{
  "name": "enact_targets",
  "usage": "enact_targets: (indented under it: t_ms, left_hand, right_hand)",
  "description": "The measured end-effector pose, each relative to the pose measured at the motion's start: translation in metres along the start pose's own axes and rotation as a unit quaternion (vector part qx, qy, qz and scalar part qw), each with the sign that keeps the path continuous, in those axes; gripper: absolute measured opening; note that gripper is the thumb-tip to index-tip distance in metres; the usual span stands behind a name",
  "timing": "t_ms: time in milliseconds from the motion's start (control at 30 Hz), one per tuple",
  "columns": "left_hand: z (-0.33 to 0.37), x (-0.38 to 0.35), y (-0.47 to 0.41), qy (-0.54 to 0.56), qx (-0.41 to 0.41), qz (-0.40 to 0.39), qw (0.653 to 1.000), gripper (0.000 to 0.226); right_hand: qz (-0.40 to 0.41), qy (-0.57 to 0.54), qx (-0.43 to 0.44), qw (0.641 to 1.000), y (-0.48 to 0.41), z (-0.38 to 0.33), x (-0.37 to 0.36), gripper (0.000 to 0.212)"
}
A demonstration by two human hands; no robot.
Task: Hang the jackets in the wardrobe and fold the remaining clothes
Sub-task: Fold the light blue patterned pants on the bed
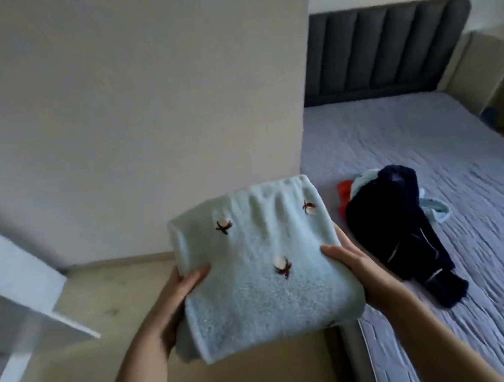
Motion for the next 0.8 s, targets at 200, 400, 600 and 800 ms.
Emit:
enact_targets:
  t_ms: [200, 400, 600, 800]
  left_hand:
    - [0.053, 0.178, 0.085, 0.106, -0.119, 0.119, 0.980, 0.031]
    - [0.123, 0.368, 0.182, 0.108, -0.215, 0.274, 0.931, 0.036]
    - [0.179, 0.529, 0.275, 0.134, -0.273, 0.432, 0.849, 0.026]
    - [0.227, 0.628, 0.333, 0.178, -0.328, 0.528, 0.763, 0.036]
  right_hand:
    - [-0.178, 0.065, 0.006, 0.982, -0.066, -0.012, -0.210, 0.058]
    - [-0.328, 0.071, -0.009, 0.942, -0.104, 0.004, -0.449, 0.056]
    - [-0.469, 0.075, 0.004, 0.880, -0.116, -0.014, -0.666, 0.051]
    - [-0.572, 0.090, 0.013, 0.815, -0.148, -0.034, -0.845, 0.069]
Point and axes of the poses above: each hand's wrist, its own y-axis away from the middle knuckle, its own x-axis out of the back of the hand, z = x × y, the point moved 10 cm from there along -y, towards the middle knuckle, and after that the axes turned 11 degrees about y, right-handed, at the moved point
